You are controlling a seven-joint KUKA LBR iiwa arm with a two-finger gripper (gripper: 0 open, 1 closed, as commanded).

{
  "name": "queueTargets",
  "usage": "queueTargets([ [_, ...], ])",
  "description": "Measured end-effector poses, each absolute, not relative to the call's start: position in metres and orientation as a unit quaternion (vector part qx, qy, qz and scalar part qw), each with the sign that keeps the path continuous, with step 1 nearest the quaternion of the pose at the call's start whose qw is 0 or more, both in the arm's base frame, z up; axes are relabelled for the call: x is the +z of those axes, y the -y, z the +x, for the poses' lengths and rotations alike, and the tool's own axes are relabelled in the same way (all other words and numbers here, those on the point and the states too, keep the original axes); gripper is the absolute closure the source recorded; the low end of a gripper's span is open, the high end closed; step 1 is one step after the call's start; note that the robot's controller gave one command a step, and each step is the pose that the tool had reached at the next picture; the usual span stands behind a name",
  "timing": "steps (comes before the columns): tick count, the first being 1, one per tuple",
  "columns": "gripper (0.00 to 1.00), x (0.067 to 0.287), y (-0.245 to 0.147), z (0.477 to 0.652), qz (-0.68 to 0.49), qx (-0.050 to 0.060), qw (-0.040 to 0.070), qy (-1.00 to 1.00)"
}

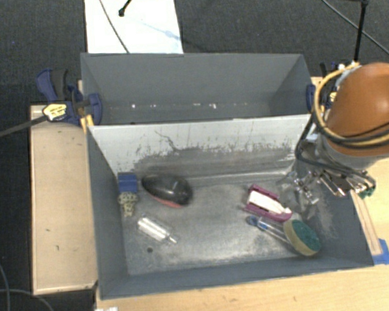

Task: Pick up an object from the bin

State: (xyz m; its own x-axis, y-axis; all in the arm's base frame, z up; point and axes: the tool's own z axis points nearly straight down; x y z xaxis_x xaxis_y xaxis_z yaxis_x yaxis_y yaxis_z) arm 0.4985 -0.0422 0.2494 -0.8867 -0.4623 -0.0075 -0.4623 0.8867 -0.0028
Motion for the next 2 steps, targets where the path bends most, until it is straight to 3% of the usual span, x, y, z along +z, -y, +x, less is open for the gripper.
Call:
queueTargets([
  [2,1.0,0.248,0.0436,0.4976,-0.234,0.0,0.002,-0.972],
])
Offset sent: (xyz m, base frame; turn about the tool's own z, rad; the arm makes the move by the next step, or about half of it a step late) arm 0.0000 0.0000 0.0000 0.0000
